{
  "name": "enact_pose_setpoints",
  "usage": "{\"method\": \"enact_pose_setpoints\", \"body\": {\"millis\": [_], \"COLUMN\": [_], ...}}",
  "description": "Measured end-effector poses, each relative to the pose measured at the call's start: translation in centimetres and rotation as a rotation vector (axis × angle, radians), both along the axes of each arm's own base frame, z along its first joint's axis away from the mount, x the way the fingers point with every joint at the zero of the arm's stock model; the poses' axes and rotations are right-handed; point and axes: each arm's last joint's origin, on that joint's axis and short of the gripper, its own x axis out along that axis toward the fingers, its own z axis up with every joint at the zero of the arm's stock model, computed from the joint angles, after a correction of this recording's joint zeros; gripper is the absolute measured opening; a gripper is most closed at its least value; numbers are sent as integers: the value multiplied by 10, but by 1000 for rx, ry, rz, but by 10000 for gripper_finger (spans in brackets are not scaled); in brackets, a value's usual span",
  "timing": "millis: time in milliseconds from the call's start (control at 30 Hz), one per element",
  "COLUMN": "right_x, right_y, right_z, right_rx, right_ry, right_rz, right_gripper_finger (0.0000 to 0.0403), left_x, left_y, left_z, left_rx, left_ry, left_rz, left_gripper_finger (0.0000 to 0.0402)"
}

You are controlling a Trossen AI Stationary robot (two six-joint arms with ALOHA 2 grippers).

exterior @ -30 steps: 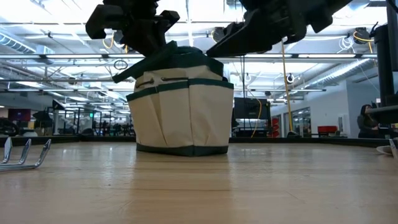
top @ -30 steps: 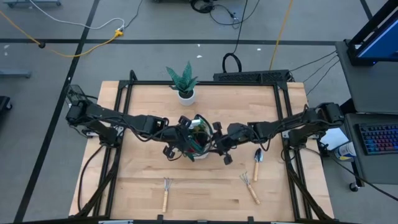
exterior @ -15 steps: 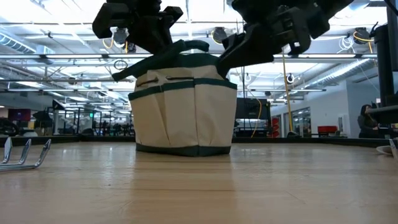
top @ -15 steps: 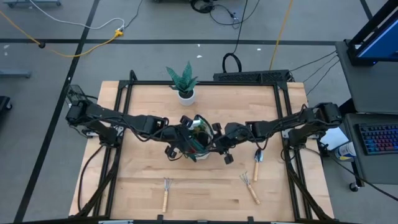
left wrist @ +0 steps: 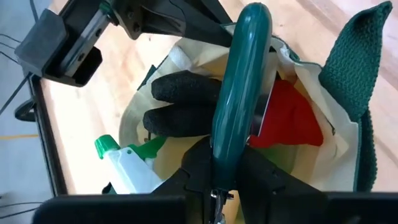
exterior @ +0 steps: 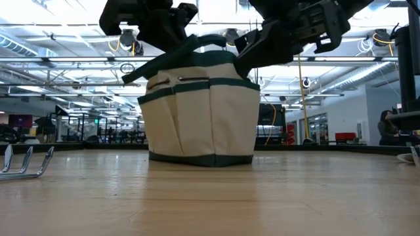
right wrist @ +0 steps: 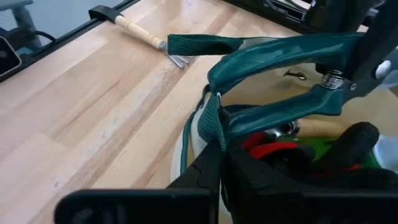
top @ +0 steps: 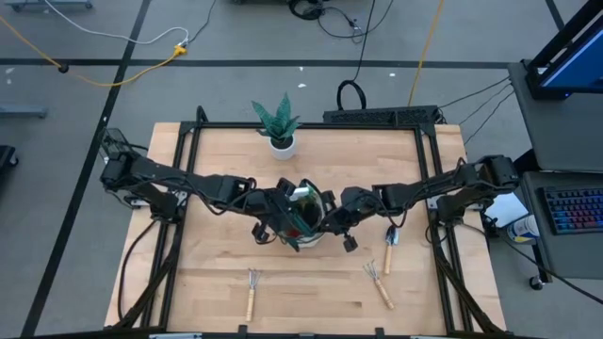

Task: Pick & Place Garden tools in Gardening bag
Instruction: Put the green shear scissors into the gardening bag

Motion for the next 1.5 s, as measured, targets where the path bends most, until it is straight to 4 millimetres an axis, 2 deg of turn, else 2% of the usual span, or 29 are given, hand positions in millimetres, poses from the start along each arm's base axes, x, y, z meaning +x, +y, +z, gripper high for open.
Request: {"method": "enact_pose_setpoints", "body": {"millis": [200, 600, 867, 1267, 1500], "right_x": [0, 0, -1, 0, 0], "right_y": [0, 1, 1, 2, 2], "right_z": [0, 0, -1, 1, 1], "right_rx": [-5, -19, -25, -52, -52], "right_ry": [1, -4, 7, -26, -25], "right_rz": [-6, -8, -2, 20, 20], "right_gripper_finger": [3, 2, 1, 0, 0], "left_x": [0, 11, 0, 1, 1], "left_y": [-1, -2, 1, 0, 0], "left_z": [-2, -36, -37, -38, -38], "left_rx": [-37, 23, 108, 75, 36], "left_ry": [18, 169, 242, 240, 232], "left_rz": [27, 59, 133, 111, 173], "left_gripper_finger": [47, 57, 59, 60, 71]}}
